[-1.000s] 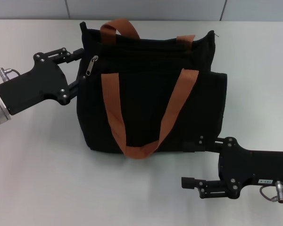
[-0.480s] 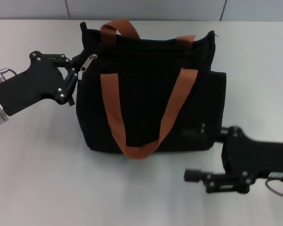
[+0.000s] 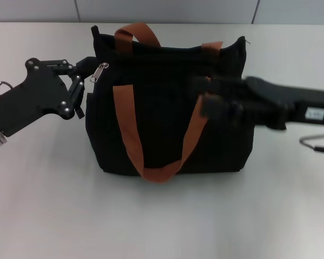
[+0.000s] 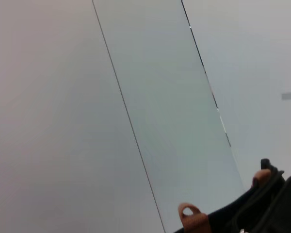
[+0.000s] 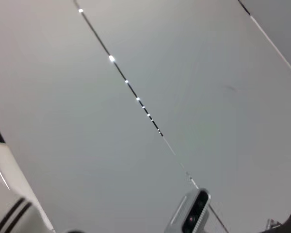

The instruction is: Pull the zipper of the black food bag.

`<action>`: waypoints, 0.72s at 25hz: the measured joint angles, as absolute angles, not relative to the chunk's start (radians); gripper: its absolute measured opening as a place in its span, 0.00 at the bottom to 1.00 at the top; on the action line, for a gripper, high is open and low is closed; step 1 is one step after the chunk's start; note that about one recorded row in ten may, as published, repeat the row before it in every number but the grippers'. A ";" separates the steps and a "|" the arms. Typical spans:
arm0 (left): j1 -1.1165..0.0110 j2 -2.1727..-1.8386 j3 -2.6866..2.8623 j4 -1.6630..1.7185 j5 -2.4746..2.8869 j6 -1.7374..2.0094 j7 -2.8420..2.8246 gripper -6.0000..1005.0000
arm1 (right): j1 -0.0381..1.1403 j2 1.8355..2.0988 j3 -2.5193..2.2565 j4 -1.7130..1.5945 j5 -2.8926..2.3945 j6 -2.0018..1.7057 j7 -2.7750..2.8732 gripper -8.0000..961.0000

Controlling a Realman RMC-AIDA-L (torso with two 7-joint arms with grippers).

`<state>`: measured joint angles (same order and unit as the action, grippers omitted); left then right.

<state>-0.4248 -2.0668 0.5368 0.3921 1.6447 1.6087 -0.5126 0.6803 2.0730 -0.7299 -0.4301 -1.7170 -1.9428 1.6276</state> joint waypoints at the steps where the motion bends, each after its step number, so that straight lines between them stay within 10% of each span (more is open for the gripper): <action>1: -0.425 -2.067 0.537 0.392 1.645 1.609 -0.513 0.03 | 0.680 2.073 -0.730 -0.430 -1.717 -1.943 1.628 0.75; 18: -0.431 -2.071 0.539 0.363 1.598 1.643 -0.428 0.04 | 0.894 2.062 -0.809 -0.487 -1.719 -1.650 2.106 0.74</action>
<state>-0.4313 -2.0709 0.5393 0.3634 1.5976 1.6428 -0.4280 0.8941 2.0618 -0.8086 -0.4873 -1.7194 -1.6497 2.1062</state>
